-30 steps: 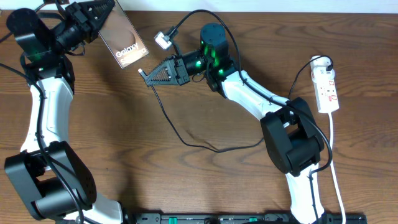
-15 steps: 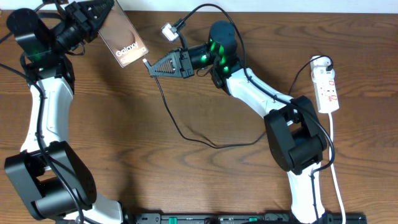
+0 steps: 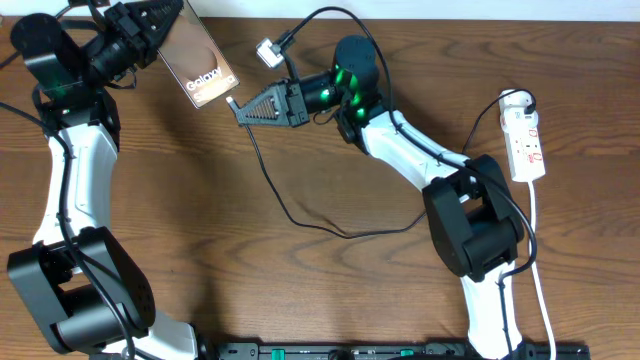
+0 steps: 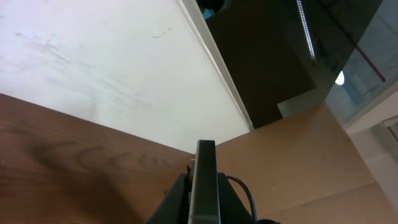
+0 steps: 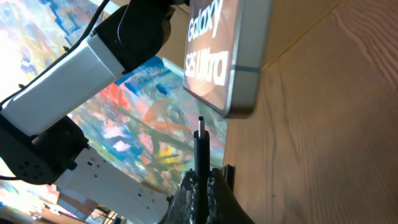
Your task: Plug charger to phone and switch on socket
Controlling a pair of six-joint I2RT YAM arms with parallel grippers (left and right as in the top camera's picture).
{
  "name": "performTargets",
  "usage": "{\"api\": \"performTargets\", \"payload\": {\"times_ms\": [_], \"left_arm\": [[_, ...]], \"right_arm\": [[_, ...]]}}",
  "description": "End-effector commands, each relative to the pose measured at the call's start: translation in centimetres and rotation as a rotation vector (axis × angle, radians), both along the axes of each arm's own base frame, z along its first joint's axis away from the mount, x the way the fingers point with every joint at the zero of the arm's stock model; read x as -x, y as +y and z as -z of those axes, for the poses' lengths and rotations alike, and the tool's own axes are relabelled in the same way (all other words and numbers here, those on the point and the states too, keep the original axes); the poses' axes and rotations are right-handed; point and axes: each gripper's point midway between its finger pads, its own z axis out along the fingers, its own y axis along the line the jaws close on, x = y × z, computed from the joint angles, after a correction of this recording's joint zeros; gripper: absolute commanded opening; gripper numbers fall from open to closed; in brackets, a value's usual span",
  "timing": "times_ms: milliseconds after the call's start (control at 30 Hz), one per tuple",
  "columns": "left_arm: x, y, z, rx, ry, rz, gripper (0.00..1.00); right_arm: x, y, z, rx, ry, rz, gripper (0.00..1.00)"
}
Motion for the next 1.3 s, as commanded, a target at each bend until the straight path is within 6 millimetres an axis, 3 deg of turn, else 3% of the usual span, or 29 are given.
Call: {"api": "performTargets", "payload": {"times_ms": [0,1267], "left_arm": [[0.5,-0.1,-2.1,-0.014,-0.051,-0.001,0.08],[0.9,-1.7,-2.0,-0.016,-0.05,0.056,0.07]], "right_arm": [[0.3,0.3,-0.4,-0.005,-0.005,-0.003,0.01],[0.0,0.2,-0.4,-0.015,-0.027,0.006,0.01]]}}
